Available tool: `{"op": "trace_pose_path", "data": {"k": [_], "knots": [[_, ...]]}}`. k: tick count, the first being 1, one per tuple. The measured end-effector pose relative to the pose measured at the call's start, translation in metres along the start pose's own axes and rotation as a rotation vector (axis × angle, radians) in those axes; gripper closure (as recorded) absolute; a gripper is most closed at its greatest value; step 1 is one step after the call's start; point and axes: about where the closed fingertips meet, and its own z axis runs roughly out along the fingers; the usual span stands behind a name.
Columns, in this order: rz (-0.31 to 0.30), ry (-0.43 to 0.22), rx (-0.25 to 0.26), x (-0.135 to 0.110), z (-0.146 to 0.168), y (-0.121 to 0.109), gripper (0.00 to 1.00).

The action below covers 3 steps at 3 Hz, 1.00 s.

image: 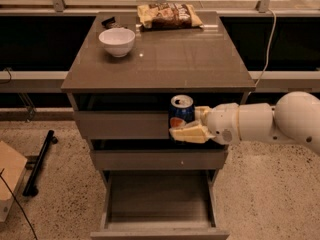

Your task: Pick pepsi can from bottom drawer and place on counter

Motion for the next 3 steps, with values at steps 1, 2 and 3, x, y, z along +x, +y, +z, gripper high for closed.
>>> {"op": "trace_pose_path", "data": {"k": [1,2,3], "knots": [[-0.138,-0.025,0.026,-0.051,-0.005,-0.015,1.0],[-0.207,-0.048,0.053,-0.084,-0.01,-0.028,1.0],[-0.272,-0.086,0.088,-0.123,-0.015,-0.041,1.0]]}}
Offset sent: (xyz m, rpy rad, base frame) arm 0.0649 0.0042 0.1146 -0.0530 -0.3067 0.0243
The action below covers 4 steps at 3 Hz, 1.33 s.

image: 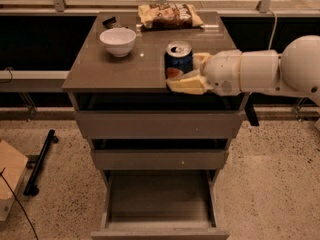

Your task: Pick pepsi can from bottom drawer and place on counter

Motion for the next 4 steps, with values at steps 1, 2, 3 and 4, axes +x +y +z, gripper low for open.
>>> {"op": "trace_pose_path", "data": {"k": [1,2,3,4], "knots": [[-0.017,-0.055,0.067,-0.027,0.006,-0.035,1.0],[-0.011,-0.089,0.103,-0.038,0.015,-0.06,1.0],[0.036,-0.101,0.156,-0.027,0.032,-0.103,0.82],[0.074,-0.101,0.184,-0.01,0.045,-0.13,0.58]]}}
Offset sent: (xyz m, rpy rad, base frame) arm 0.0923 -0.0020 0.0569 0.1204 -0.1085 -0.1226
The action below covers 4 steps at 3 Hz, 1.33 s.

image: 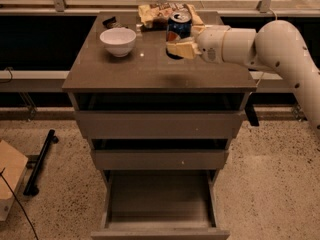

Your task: Pick pepsi can from bottom drawer and place on counter

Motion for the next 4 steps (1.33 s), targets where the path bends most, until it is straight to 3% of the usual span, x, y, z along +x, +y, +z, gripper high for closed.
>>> {"op": "trace_pose_path", "data": {"k": [2,3,4], "knots": [[0.091,0.035,0.046,0.041,0.023,-0.048,0.11],[0.089,0.033,0.044,0.04,0.024,-0.047,0.0],[0.089,0.033,0.044,0.04,0.024,-0.047,0.0]]}}
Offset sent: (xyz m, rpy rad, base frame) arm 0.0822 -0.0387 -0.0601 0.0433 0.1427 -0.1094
